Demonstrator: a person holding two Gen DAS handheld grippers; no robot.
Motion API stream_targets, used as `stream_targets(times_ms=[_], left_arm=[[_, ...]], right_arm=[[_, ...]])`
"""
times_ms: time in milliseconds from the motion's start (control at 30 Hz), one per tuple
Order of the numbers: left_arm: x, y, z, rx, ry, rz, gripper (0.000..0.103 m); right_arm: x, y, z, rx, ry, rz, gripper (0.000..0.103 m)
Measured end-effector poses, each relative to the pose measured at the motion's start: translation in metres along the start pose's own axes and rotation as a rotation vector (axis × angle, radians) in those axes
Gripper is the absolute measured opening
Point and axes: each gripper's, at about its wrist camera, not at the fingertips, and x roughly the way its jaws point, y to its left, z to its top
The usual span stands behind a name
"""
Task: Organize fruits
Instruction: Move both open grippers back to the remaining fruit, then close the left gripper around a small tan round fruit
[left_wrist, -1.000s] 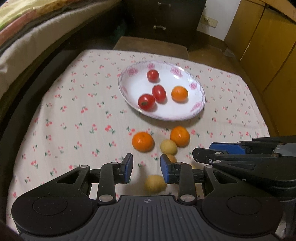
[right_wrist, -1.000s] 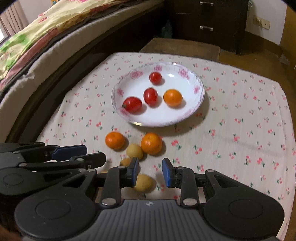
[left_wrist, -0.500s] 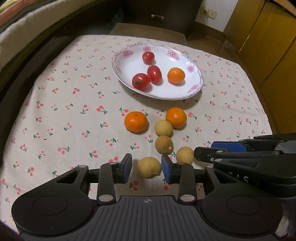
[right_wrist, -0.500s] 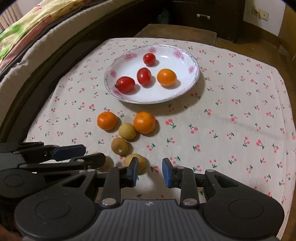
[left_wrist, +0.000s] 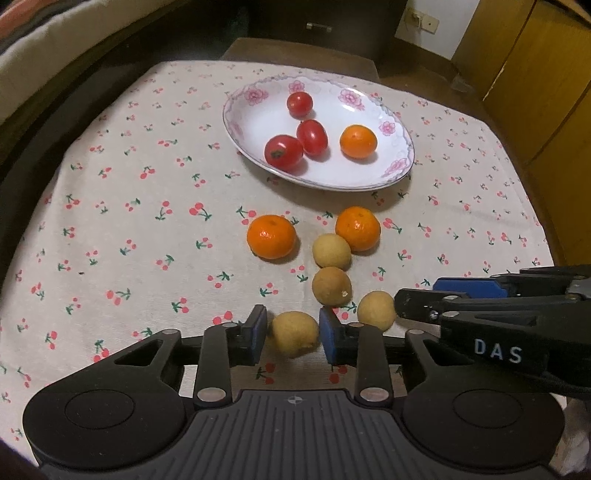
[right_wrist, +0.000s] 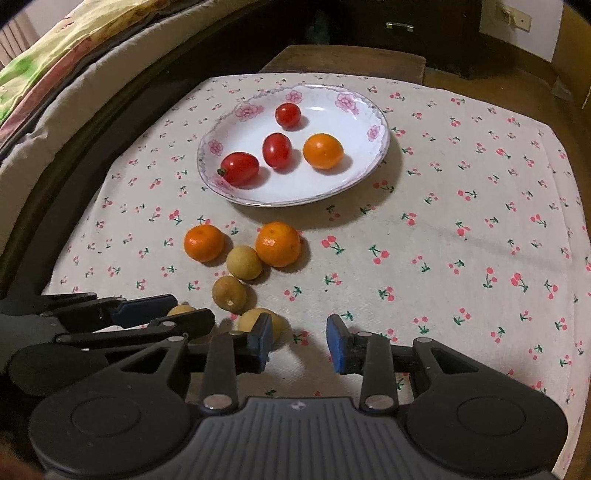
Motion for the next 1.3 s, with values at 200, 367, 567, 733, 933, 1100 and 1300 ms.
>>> stream_targets(times_ms=[200, 367, 567, 733, 933, 1100, 1300], left_arm=[[-0.006, 0.004, -0.002, 0.011, -0.009, 0.007, 0.038], [-0.009, 0.009, 0.000, 0.000, -0.016, 0.008, 0.038], [-0.006, 0.014, -0.001, -0.008, -0.003, 0.010, 0.038], [-0.005, 0.016, -0.001, -0.017, 0.006, 0.006, 0.038], [-0.005, 0.020, -0.002, -0.024, 0.014, 0.008, 0.038], [-0.004, 0.023, -0.002, -0.034, 0.018, 0.012, 0.038], [-0.004, 0.024, -0.003, -0.038, 0.020, 0.015, 0.038]], right_arm=[[0.001, 0.004, 0.002, -0.001, -0.005, 0.015, 0.035], [0.001, 0.009, 0.006, -0.005, -0.018, 0.032, 0.035], [0.009, 0.010, 0.007, -0.004, 0.002, 0.040, 0.035], [0.011, 0.010, 0.007, 0.000, 0.007, 0.051, 0.035], [0.014, 0.009, 0.006, 0.017, 0.020, 0.084, 0.036], [0.017, 0.012, 0.006, 0.008, 0.023, 0.094, 0.036], [0.018, 0.013, 0.005, -0.004, 0.024, 0.105, 0.036]])
